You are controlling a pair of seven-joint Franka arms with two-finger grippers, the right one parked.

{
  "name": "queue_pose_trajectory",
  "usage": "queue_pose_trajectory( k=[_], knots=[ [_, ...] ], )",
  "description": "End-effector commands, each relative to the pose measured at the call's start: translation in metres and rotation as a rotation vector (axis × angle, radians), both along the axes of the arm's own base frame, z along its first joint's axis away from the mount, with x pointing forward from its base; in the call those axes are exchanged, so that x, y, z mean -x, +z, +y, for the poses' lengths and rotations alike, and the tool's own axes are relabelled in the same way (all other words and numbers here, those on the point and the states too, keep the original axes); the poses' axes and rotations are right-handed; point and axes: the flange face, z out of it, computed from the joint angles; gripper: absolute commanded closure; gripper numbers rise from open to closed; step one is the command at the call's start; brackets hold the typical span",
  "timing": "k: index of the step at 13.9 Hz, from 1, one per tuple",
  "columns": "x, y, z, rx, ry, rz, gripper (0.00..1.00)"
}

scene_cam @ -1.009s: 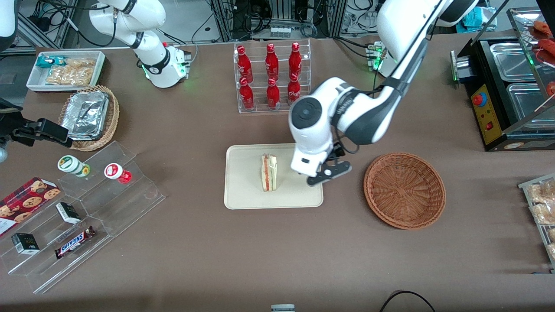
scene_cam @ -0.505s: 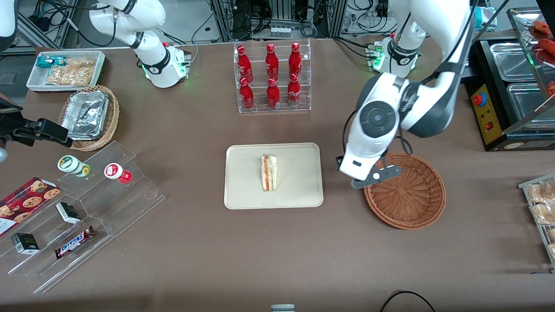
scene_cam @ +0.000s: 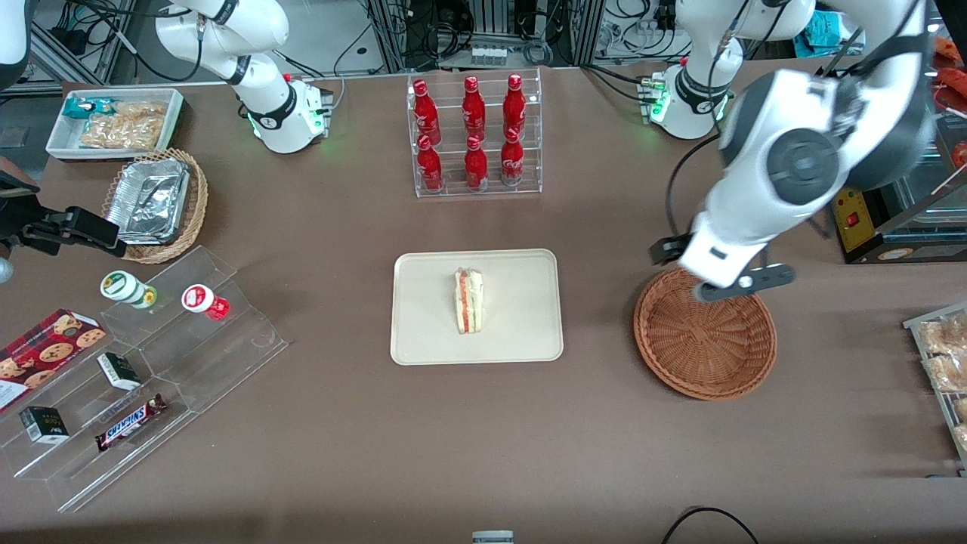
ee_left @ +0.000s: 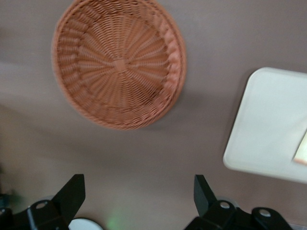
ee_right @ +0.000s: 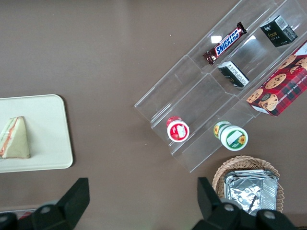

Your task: Place sandwich from basket to tray

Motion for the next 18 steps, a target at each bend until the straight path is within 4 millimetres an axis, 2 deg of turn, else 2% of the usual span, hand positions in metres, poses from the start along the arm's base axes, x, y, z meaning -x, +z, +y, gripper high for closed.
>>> queue_pose_trajectory(
  k=[1,6,7,9,12,14,17,18],
  knots=[
    [0.020,0.032,0.029,0.031,-0.086,0.021,0.00],
    [0.021,0.088,0.109,0.080,-0.245,0.022,0.00],
    [0.018,0.097,0.118,0.086,-0.277,0.009,0.00],
    [0.013,0.110,0.163,0.100,-0.226,-0.031,0.00],
    [0.013,0.125,0.178,0.094,-0.217,-0.065,0.00],
    [0.015,0.130,0.173,0.091,-0.214,-0.072,0.00],
    [0.015,0.129,0.158,0.090,-0.237,-0.068,0.00],
    [0.015,0.127,0.158,0.088,-0.219,-0.066,0.00]
  ],
)
